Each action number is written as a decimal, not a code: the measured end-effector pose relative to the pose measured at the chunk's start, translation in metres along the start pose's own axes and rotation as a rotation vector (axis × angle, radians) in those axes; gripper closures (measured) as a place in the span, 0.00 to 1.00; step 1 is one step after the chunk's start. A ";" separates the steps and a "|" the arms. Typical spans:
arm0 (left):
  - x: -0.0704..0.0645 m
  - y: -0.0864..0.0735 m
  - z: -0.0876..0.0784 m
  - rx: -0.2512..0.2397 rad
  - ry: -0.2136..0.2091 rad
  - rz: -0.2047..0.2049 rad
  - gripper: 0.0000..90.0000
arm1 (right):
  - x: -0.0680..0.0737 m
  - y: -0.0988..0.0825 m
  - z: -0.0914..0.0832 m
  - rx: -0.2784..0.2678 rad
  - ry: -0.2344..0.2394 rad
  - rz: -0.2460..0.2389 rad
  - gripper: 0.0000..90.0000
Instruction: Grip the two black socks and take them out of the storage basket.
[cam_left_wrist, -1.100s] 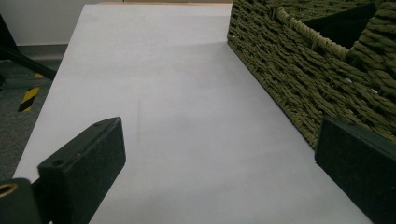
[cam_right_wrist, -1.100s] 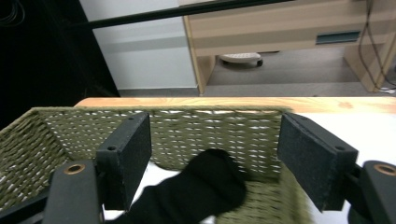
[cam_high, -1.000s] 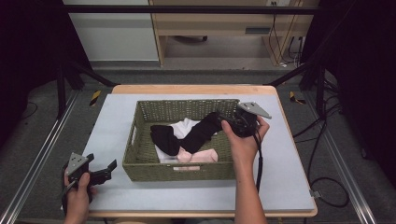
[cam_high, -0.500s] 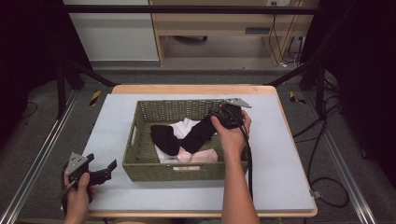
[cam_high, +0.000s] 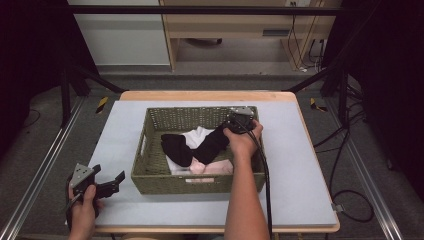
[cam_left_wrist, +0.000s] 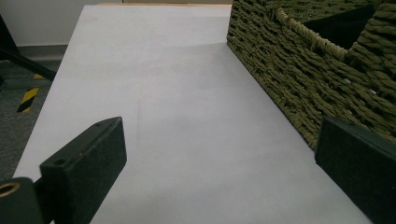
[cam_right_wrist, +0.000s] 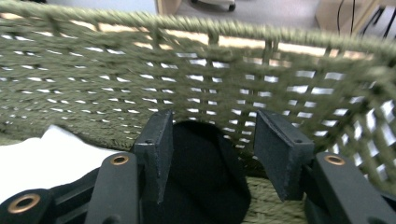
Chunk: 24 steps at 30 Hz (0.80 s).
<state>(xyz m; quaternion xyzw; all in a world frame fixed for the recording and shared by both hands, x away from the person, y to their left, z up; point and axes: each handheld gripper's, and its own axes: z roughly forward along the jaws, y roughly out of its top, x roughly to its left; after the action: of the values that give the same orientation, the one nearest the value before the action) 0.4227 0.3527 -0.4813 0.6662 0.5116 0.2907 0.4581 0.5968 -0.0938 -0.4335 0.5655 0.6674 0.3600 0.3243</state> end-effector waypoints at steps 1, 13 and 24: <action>0.000 0.000 0.000 0.000 0.000 0.000 0.03 | 0.000 -0.002 0.002 0.005 0.000 0.006 0.54; -0.001 0.000 0.000 -0.004 0.001 0.000 0.03 | -0.003 -0.013 0.023 0.177 0.036 -0.107 0.63; -0.001 0.000 0.000 -0.002 0.004 0.012 0.03 | 0.004 0.009 -0.004 0.027 0.167 -0.098 0.99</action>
<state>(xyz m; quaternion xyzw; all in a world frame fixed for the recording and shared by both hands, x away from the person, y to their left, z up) 0.4220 0.3514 -0.4813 0.6682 0.5085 0.2952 0.4559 0.5975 -0.0893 -0.4242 0.5047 0.7237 0.3805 0.2772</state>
